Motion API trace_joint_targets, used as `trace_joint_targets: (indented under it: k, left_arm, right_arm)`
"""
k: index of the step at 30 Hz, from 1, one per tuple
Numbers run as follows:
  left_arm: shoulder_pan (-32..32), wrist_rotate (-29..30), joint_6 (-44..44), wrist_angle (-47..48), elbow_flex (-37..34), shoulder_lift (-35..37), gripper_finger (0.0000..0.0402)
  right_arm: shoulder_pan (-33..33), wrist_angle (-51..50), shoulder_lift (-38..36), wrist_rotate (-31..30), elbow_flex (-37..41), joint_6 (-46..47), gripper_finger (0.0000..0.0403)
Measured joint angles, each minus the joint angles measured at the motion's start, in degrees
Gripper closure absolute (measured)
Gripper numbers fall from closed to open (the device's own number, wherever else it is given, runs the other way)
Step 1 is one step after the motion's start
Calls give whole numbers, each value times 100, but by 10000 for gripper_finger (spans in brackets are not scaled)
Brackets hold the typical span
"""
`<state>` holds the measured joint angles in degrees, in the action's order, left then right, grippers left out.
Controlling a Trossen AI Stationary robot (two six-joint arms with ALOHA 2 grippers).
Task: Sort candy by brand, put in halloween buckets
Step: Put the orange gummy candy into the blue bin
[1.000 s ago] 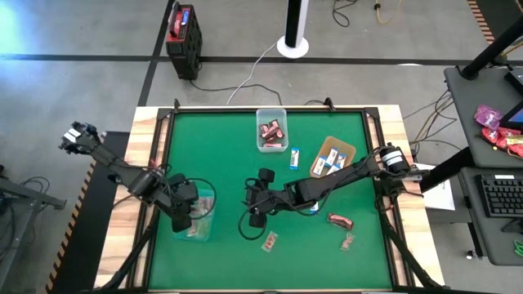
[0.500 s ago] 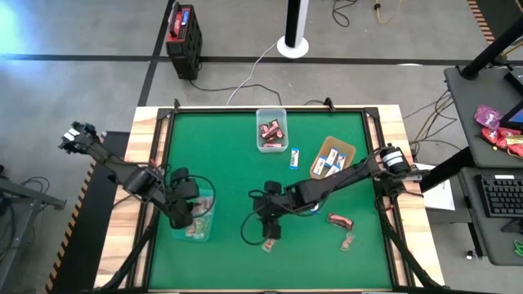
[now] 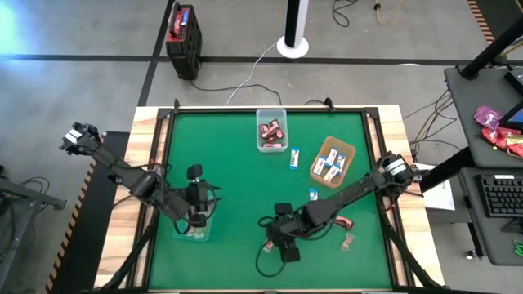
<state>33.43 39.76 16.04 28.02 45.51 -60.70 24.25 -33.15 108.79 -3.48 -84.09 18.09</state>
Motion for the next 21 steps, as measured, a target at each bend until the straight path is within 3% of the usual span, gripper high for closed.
trace_joint_targets:
  k: [4, 14, 21]
  left_arm:
    - [0, 20, -419, -568, -167, -76, 285]
    - [0, 21, -536, -667, -205, -242, 285]
    - [-4, 21, -531, -731, -205, -413, 285]
  right_arm:
    - [13, -36, 4, -286, 94, 495, 197]
    - [11, 551, 326, -252, 440, 712, 200]
    - [13, 567, 592, -516, 435, 749, 241]
